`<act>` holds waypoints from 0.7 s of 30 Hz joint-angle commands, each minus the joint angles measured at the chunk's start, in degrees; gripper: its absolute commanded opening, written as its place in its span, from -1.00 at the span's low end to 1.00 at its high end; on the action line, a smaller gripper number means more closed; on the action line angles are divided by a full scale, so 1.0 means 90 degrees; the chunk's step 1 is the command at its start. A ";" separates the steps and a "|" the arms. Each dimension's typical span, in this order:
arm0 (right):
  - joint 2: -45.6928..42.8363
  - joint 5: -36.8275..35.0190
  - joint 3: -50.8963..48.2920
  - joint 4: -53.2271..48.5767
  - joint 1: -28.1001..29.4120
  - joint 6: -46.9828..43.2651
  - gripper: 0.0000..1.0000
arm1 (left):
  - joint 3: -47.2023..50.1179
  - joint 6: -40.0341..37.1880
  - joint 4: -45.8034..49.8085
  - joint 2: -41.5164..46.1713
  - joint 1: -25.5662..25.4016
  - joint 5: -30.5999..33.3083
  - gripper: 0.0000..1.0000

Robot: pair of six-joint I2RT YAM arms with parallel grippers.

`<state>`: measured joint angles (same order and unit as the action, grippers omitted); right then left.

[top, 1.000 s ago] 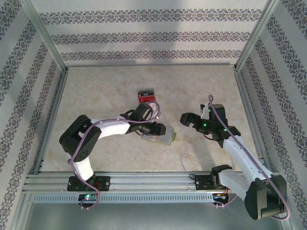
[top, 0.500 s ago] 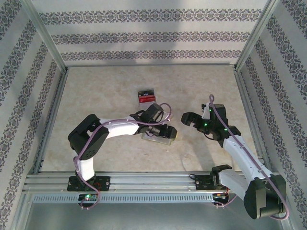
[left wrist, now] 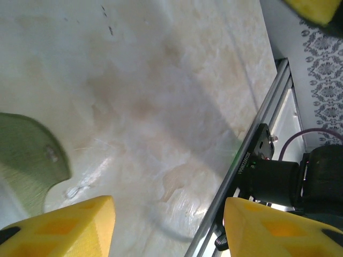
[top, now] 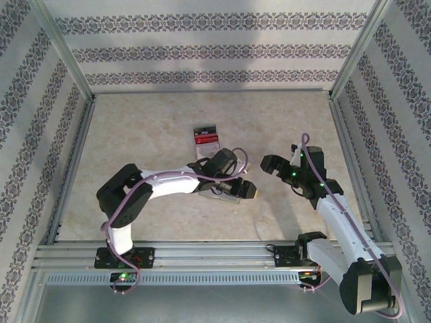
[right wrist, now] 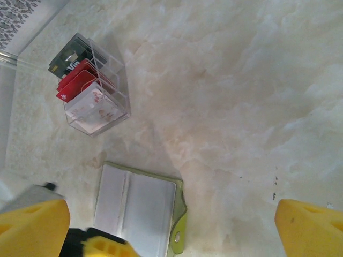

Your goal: Take the credit cards out of the card holder

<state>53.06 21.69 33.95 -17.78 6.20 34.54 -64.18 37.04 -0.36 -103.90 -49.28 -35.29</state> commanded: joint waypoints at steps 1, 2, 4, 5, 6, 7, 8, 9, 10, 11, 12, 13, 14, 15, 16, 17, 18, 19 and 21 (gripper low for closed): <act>-0.0085 -0.0135 -0.0052 -0.0113 -0.0063 -0.0097 0.96 | 0.0444 -0.0215 0.0482 0.0713 0.0426 0.0516 0.15; -0.0087 -0.0145 -0.0052 -0.0127 -0.0072 -0.0099 0.96 | 0.0600 -0.0183 0.0515 0.0830 0.0562 0.0549 0.15; -0.0101 -0.0163 -0.0043 -0.0155 -0.0076 -0.0127 0.96 | 0.0903 -0.0072 0.0614 0.1054 0.0896 0.0625 0.16; -0.0111 -0.0174 -0.0042 -0.0181 -0.0083 -0.0129 0.96 | 0.1028 -0.0046 0.0640 0.1133 0.1040 0.0639 0.15; -0.0124 -0.0183 -0.0033 -0.0196 -0.0084 -0.0147 0.96 | 0.1155 -0.0024 0.0687 0.1216 0.1197 0.0698 0.16; -0.0124 -0.0198 -0.0033 -0.0218 -0.0093 -0.0164 0.96 | 0.1251 -0.0014 0.0751 0.1276 0.1335 0.0765 0.15; -0.0136 -0.0208 -0.0033 -0.0244 -0.0097 -0.0171 0.96 | 0.1305 -0.0035 0.0820 0.1325 0.1433 0.0819 0.15; -0.0142 -0.0213 -0.0033 -0.0260 -0.0094 -0.0188 0.96 | 0.1328 -0.0094 0.0938 0.1356 0.1517 0.0907 0.15; -0.0147 -0.0222 -0.0023 -0.0280 -0.0102 -0.0204 0.96 | 0.1331 -0.0138 0.1082 0.1368 0.1588 0.1017 0.15; -0.0149 -0.0224 -0.0023 -0.0303 -0.0103 -0.0215 0.96 | 0.1332 -0.0181 0.1171 0.1360 0.1638 0.1074 0.15; -0.0143 -0.0223 -0.0014 -0.0312 -0.0107 -0.0224 0.96 | 0.1344 -0.0213 0.1260 0.1330 0.1682 0.1115 0.15; -0.0151 -0.0223 -0.0013 -0.0327 -0.0112 -0.0234 0.96 | 0.1350 -0.0224 0.1339 0.1303 0.1718 0.1183 0.15; -0.0161 -0.0217 -0.0013 -0.0338 -0.0121 -0.0234 0.96 | 0.1368 -0.0242 0.1376 0.1283 0.1735 0.1233 0.15; -0.0158 -0.0213 -0.0008 -0.0342 -0.0123 -0.0235 0.96 | 0.1394 -0.0238 0.1392 0.1262 0.1752 0.1275 0.15; -0.0170 -0.0213 -0.0013 -0.0348 -0.0133 -0.0241 0.96 | 0.1429 -0.0230 0.1393 0.1241 0.1754 0.1332 0.15; -0.0170 -0.0213 -0.0013 -0.0357 -0.0137 -0.0245 0.96 | 0.1450 -0.0219 0.1366 0.1208 0.1754 0.1346 0.15; -0.0174 -0.0213 -0.0022 -0.0354 -0.0137 -0.0240 0.96 | 0.1465 -0.0219 0.1301 0.1167 0.1754 0.1268 0.15; -0.0178 -0.0213 -0.0023 -0.0355 -0.0141 -0.0245 0.96 | 0.1477 -0.0202 0.1244 0.1112 0.1754 0.1202 0.15; -0.0166 -0.0216 -0.0021 -0.0357 -0.0142 -0.0242 0.96 | 0.1501 -0.0161 0.1101 0.1021 0.1754 0.1040 0.15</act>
<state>52.27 20.45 33.95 -20.25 5.34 33.06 -51.53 36.21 9.23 -93.32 -34.00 -25.21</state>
